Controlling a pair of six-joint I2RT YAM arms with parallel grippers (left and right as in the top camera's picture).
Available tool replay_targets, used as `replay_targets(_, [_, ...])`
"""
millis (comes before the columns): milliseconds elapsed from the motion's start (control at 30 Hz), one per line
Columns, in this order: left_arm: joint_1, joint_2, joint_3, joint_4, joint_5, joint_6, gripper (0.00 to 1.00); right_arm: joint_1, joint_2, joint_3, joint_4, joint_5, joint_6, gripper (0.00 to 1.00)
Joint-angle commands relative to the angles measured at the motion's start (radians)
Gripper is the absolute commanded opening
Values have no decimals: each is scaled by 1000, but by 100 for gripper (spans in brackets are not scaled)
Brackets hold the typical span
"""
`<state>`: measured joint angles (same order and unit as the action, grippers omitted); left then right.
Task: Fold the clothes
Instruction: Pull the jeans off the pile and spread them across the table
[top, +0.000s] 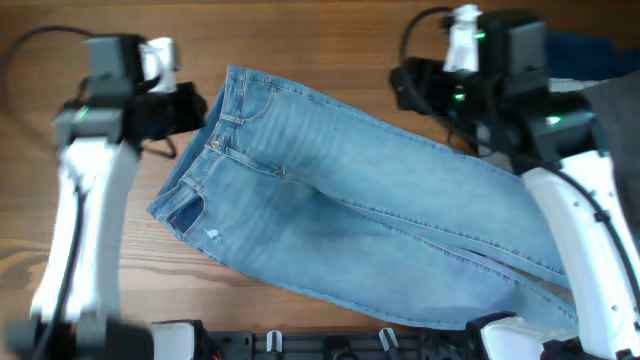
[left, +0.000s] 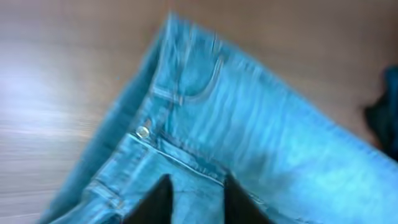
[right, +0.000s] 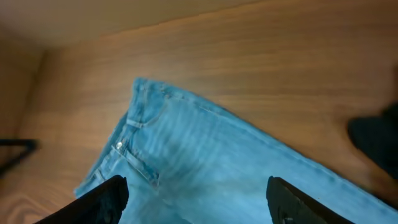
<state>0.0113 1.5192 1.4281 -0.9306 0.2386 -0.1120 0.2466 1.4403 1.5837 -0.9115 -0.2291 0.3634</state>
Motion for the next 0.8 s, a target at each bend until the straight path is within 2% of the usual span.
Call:
replay_targets(0, [-62, 217, -2, 53, 42, 36, 4, -63, -10, 15, -42, -64, 40, 75])
replay_targets(233, [-69, 625, -2, 161, 36, 47, 4, -74, -9, 15, -115, -56, 30, 76])
replay_targets(333, [-10, 710, -2, 150, -51, -8, 4, -74, -5, 13, -130, -50, 30, 75])
replay_targets(433, [161, 753, -2, 97, -286, -188, 4, -74, -2, 13, -153, 10, 25, 73])
replay_targets(567, [541, 752, -1, 86, -324, -211, 4, -74, 3, 11, -185, 34, -75, 71])
replay_targets(633, [708, 750, 0, 108, -271, -193, 4, -74, 23, 11, -197, 35, -75, 71])
replay_targets(700, [850, 749, 1, 120, -124, -176, 4, -74, 55, 11, -200, 34, -76, 71])
replay_targets(767, [955, 743, 1, 138, 160, -69, 4, -74, 111, 11, -200, 34, -76, 72])
